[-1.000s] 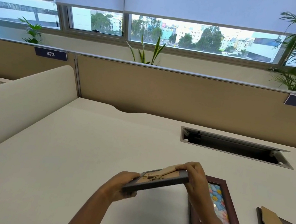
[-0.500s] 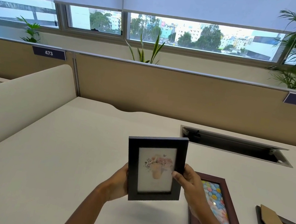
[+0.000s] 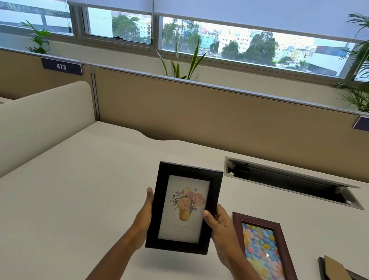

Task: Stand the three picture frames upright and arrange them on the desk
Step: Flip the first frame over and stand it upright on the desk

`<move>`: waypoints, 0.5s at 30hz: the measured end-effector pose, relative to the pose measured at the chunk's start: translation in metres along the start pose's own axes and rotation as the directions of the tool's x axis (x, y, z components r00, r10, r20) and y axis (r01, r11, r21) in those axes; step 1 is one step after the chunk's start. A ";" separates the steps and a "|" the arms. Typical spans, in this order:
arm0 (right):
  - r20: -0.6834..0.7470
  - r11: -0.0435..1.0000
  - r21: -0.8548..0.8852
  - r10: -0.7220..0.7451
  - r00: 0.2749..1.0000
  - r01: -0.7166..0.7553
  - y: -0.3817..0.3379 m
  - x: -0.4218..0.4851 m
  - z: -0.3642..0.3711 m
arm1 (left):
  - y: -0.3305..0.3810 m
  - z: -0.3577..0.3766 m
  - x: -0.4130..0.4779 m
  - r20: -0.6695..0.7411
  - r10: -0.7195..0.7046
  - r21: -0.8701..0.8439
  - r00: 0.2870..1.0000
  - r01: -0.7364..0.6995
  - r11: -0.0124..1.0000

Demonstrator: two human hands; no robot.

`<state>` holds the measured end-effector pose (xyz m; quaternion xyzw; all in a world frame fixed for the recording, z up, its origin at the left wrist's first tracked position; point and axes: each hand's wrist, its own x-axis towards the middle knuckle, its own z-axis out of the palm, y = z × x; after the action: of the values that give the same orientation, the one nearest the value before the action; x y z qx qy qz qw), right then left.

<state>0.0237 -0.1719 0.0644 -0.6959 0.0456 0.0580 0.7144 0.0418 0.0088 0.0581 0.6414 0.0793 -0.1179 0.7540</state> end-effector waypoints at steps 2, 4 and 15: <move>-0.003 1.000 -0.015 -0.004 1.000 0.004 0.001 0.001 0.008 | 0.000 -0.005 0.002 -0.056 -0.018 0.002 0.998 0.018 1.000; 0.007 1.000 -0.022 -0.006 1.000 0.007 0.004 0.001 0.013 | -0.002 -0.008 0.004 -0.099 -0.036 0.003 0.994 0.037 0.999; 0.048 0.991 -0.131 0.007 0.999 -0.001 0.016 0.002 0.019 | -0.011 -0.010 0.004 -0.249 -0.048 -0.017 0.967 0.045 0.999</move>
<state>0.0226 -0.1522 0.0487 -0.7396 0.0259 0.0790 0.6679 0.0431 0.0167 0.0446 0.6448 0.1889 -0.0535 0.7387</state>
